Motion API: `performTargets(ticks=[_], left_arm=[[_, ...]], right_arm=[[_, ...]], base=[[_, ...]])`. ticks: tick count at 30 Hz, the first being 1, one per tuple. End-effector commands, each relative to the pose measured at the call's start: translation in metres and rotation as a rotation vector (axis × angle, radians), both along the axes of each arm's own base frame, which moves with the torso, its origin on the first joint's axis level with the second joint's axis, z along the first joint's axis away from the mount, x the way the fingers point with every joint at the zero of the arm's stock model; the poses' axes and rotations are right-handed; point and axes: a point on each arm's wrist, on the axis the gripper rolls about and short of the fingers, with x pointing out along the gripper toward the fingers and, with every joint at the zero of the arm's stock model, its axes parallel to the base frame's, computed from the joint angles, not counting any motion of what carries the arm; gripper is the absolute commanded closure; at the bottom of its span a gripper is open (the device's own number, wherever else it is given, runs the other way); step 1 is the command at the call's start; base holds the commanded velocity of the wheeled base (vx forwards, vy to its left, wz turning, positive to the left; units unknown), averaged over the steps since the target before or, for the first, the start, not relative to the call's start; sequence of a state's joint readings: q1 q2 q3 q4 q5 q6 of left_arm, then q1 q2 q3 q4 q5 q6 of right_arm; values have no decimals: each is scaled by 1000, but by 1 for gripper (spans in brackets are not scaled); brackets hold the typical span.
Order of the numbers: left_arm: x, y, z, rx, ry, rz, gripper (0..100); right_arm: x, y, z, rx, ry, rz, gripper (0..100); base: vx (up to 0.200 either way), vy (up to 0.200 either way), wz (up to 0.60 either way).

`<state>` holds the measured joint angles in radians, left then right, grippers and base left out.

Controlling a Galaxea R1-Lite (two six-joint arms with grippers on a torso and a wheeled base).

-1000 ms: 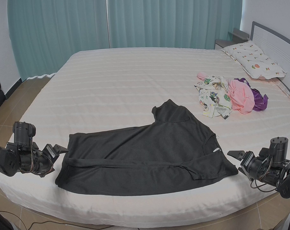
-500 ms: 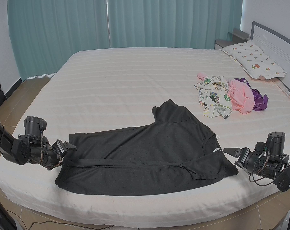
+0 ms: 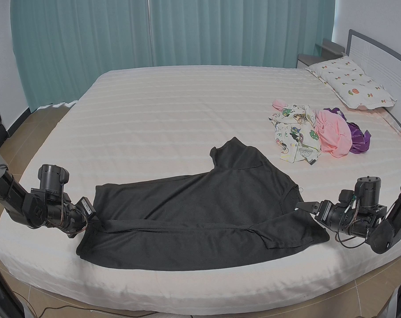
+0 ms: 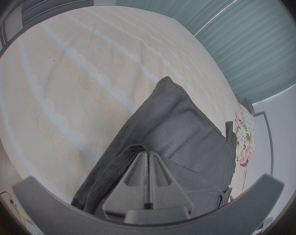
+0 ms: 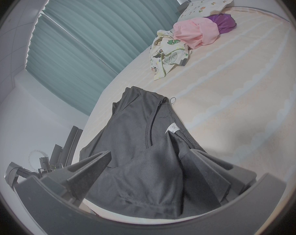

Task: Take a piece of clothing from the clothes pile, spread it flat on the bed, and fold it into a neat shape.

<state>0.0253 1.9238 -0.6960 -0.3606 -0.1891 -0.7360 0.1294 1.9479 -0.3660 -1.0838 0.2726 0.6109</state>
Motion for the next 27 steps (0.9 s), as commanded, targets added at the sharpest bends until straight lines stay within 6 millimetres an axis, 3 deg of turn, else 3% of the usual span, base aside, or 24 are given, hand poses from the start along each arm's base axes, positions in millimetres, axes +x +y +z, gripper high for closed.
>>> performTargets(ticks=[1, 14, 15, 27], left_arm=[[0, 1, -1, -1, 4, 6, 100], [1, 4, -3, -1, 9, 15, 100], [1, 4, -3, -1, 9, 15, 100], [1, 4, -3, -1, 9, 15, 100]], right_arm=[[16, 2, -14, -5, 36, 4, 0], [29, 5, -10, 14, 40, 38, 0], [29, 5, -11, 12, 44, 38, 100], [31, -2, -17, -25, 63, 32, 100]], base=[[0, 0, 0], [0, 0, 0], [0, 0, 0], [0, 0, 0]])
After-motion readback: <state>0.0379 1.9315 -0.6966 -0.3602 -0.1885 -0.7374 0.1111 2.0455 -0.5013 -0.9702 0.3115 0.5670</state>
